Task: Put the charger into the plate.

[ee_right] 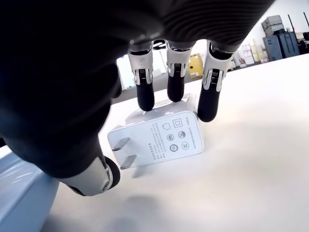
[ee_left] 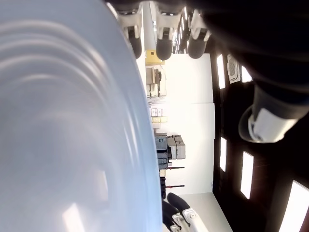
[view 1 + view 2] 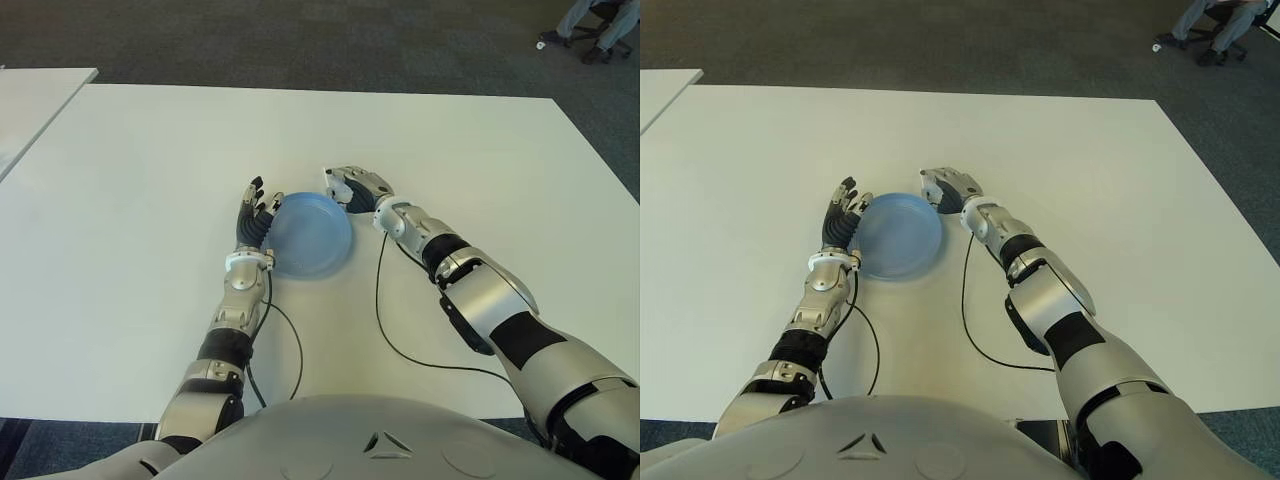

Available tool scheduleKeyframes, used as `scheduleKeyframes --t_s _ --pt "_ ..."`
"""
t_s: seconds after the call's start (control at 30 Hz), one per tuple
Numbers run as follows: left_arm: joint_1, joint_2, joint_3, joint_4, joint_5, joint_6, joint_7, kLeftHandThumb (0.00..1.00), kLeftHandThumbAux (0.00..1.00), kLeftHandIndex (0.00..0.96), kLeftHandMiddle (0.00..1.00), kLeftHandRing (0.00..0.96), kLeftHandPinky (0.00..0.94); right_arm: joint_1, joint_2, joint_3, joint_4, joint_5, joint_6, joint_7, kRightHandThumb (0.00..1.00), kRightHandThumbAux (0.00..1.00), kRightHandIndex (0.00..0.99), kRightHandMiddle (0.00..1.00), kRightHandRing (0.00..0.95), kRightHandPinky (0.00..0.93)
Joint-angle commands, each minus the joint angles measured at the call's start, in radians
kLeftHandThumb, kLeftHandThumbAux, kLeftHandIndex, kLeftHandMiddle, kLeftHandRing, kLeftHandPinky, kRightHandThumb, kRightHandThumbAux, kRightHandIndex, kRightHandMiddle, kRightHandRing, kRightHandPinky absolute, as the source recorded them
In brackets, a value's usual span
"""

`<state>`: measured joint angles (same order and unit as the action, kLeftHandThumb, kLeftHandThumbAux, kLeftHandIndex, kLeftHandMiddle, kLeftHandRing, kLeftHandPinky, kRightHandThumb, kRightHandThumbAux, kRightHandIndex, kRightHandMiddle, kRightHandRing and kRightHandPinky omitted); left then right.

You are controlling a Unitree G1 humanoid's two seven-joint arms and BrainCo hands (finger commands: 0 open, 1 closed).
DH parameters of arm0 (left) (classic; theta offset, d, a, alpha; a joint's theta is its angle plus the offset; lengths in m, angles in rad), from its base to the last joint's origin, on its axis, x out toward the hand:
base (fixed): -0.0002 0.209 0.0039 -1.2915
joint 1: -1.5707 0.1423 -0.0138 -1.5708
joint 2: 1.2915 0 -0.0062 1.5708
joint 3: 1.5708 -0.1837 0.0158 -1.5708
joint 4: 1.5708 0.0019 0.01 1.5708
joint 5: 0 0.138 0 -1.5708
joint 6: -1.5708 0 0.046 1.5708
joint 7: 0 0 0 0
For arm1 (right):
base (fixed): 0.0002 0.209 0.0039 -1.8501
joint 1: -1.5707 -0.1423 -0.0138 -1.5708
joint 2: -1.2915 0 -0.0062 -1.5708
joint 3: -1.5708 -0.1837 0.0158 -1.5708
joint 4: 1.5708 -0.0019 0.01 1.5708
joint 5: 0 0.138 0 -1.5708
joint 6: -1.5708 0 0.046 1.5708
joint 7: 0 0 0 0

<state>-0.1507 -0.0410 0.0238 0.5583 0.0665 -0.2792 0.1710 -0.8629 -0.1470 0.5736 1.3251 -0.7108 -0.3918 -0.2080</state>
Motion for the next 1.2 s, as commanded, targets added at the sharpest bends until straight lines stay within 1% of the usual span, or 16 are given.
scheduleKeyframes --t_s 0.03,0.1,0.23,0.37,0.5,0.6,0.77,0.93,1.0,1.1,1.13,1.2 --pt "0.026 -0.007 -0.005 0.007 -0.001 0.035 -0.006 0.0 0.52 0.0 0.021 0.0 0.0 0.055 0.001 -0.003 0.029 0.012 0.018 0.09 0.0 0.76 0.028 0.201 0.24 0.267" --pt "0.027 -0.007 -0.006 0.005 0.0 0.036 -0.006 0.0 0.521 0.0 0.022 0.0 0.0 0.059 -0.007 -0.012 0.029 0.023 0.019 0.109 0.0 0.761 0.027 0.201 0.241 0.263" --pt "0.029 -0.007 -0.006 0.0 0.0 0.036 -0.006 0.0 0.523 0.0 0.027 0.0 0.0 0.068 -0.054 -0.034 0.022 0.049 -0.008 0.159 0.0 0.771 0.019 0.202 0.24 0.254" --pt "0.03 -0.007 -0.005 -0.001 -0.002 0.037 -0.008 0.0 0.523 0.0 0.029 0.0 0.0 0.075 -0.119 -0.053 0.003 0.073 -0.052 0.23 0.0 0.784 0.008 0.204 0.239 0.25" --pt "0.029 -0.006 -0.003 0.002 -0.003 0.036 -0.01 0.0 0.521 0.0 0.03 0.0 0.0 0.078 -0.154 -0.059 -0.012 0.088 -0.07 0.279 0.0 0.794 0.002 0.205 0.239 0.252" --pt "0.02 -0.003 -0.001 0.011 -0.004 0.037 -0.011 0.0 0.519 0.0 0.028 0.0 0.0 0.071 -0.201 -0.052 -0.031 0.086 -0.092 0.325 0.0 0.811 0.0 0.212 0.247 0.26" --pt "0.013 -0.001 0.003 0.023 -0.007 0.038 -0.013 0.0 0.521 0.0 0.025 0.0 0.0 0.088 -0.245 -0.035 -0.046 0.07 -0.114 0.324 0.0 0.817 0.003 0.227 0.261 0.266" --pt "0.01 0.003 0.007 0.026 -0.013 0.044 -0.016 0.0 0.523 0.0 0.025 0.0 0.0 0.135 -0.311 -0.018 -0.078 0.059 -0.18 0.304 0.0 0.812 0.008 0.239 0.276 0.288" --pt "0.011 0.003 0.006 0.025 -0.014 0.045 -0.015 0.0 0.523 0.0 0.025 0.0 0.0 0.155 -0.337 -0.012 -0.093 0.055 -0.209 0.294 0.0 0.813 0.011 0.259 0.3 0.319" --pt "0.009 0.008 0.009 0.027 -0.018 0.047 -0.019 0.0 0.524 0.0 0.025 0.0 0.0 0.174 -0.362 -0.007 -0.111 0.056 -0.237 0.29 0.0 0.814 0.015 0.28 0.324 0.342" --pt "0.01 0.01 0.01 0.028 -0.018 0.048 -0.02 0.0 0.524 0.0 0.025 0.0 0.0 0.181 -0.379 -0.006 -0.121 0.057 -0.255 0.294 0.0 0.814 0.016 0.284 0.328 0.346" --pt "0.01 0.013 0.011 0.029 -0.019 0.048 -0.02 0.0 0.522 0.0 0.024 0.0 0.0 0.191 -0.406 -0.005 -0.139 0.058 -0.28 0.301 0.0 0.812 0.024 0.316 0.366 0.369"
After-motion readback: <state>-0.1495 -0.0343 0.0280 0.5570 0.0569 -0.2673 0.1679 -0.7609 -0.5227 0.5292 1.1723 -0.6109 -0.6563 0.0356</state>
